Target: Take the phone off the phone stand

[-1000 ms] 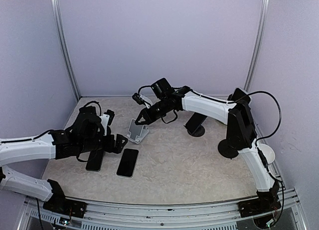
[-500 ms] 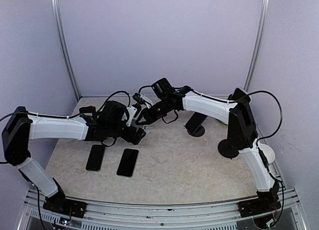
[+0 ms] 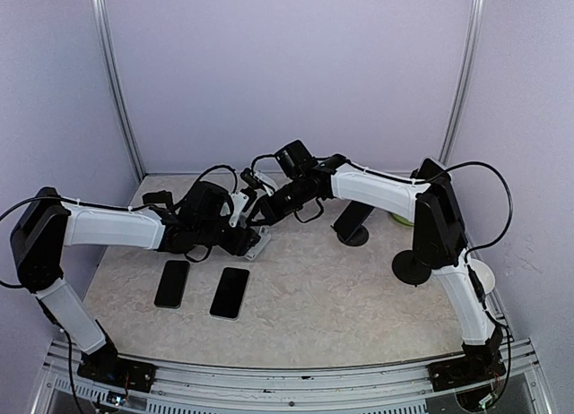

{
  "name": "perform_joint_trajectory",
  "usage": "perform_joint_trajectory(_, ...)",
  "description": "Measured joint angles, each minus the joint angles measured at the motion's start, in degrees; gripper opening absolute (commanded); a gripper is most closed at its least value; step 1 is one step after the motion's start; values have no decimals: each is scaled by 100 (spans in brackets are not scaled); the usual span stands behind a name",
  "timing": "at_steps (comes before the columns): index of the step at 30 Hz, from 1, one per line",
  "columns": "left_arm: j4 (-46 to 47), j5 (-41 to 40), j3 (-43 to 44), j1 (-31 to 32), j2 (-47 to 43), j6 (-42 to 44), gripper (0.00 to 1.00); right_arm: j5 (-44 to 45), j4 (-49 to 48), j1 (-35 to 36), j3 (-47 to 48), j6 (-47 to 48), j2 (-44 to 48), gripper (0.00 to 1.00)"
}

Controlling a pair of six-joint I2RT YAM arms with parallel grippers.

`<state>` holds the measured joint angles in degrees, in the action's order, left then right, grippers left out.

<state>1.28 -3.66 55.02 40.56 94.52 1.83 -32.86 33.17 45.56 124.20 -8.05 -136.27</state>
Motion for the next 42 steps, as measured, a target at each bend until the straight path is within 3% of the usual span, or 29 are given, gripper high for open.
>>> perform_joint_trajectory(4, 74, 31, 0, -11, 0, -17, 45, -72, -35, -37, -2, -26, 9, 0)
perform_joint_trajectory(8, 146, 20, 0, -13, 4, -46, 41, -118, -81, -111, -7, -125, 11, 24)
perform_joint_trajectory(11, 195, -26, 0, -28, 52, -127, 38, -76, -190, -155, -11, -282, 24, 48)
perform_joint_trajectory(16, 240, -212, 140, -125, 267, -332, 36, 151, -258, -256, -42, -431, 138, 62)
perform_joint_trajectory(23, 149, -852, 433, -229, 737, -835, 30, 675, -365, -295, -103, -514, 673, 64)
perform_joint_trajectory(35, 57, -1416, 820, -299, 1196, -1871, 36, 1346, -1106, -295, -1196, -647, 2006, 67)
perform_joint_trajectory(42, -92, -1482, 1084, -313, 1381, -2332, 65, 1491, -1250, -295, -1609, -691, 2269, 73)
